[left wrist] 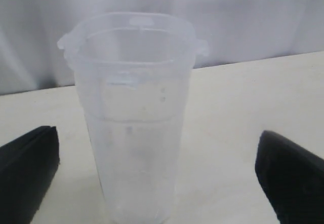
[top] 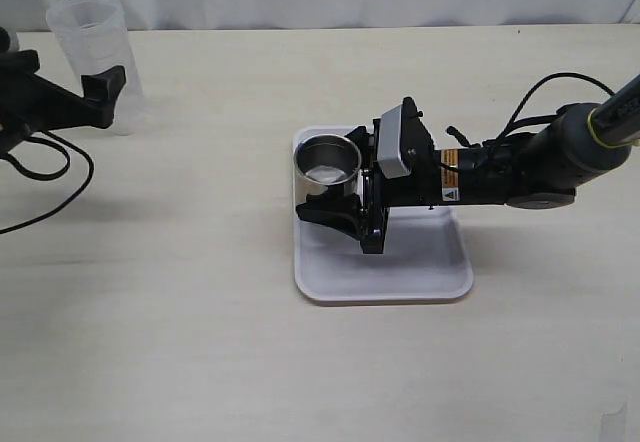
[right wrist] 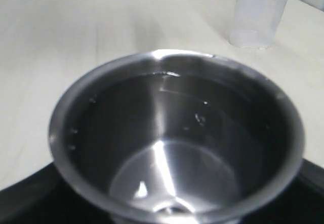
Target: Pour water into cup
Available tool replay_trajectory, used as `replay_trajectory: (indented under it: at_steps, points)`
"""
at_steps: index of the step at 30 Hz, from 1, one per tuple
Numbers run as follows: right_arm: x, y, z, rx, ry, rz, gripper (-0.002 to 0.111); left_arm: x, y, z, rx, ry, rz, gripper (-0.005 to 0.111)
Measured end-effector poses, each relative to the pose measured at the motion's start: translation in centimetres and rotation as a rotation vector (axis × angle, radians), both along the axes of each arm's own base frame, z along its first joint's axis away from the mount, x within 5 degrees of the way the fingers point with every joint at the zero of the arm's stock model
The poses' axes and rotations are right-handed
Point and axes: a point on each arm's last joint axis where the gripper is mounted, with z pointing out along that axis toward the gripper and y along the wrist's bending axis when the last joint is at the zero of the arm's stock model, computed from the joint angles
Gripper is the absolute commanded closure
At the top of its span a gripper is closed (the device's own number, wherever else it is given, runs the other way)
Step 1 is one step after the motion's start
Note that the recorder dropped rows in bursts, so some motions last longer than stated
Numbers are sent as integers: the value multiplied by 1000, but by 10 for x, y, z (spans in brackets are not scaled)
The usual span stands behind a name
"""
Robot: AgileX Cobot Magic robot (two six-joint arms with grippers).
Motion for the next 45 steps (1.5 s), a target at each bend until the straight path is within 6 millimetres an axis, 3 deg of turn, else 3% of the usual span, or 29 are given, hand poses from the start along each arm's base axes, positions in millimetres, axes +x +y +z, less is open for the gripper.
replay_trajectory:
  at_steps: [9,18,22,26,28,31,36,42,45]
  points:
    - [3,-7,0,0,0,-20,104,-13,1,34,9,-70,5,8]
    - [7,-18,1,10,3,-51,104,-19,2,53,29,-75,16,9]
    - [8,-21,1,11,2,-59,104,-22,3,60,38,-56,29,29]
    - [9,-21,1,12,2,-60,104,-34,5,77,34,-36,48,77]
    - [9,-21,1,12,2,-60,104,-43,6,90,47,-21,47,93]
    - [9,-24,1,12,2,-67,104,-62,5,114,58,-8,55,106]
    - [10,-24,1,13,2,-68,104,-98,-10,139,116,-25,3,107]
    - [10,-24,1,13,2,-68,104,-160,-4,144,85,-142,10,107]
    - [10,-24,1,13,2,-68,104,-182,0,144,77,-180,28,107]
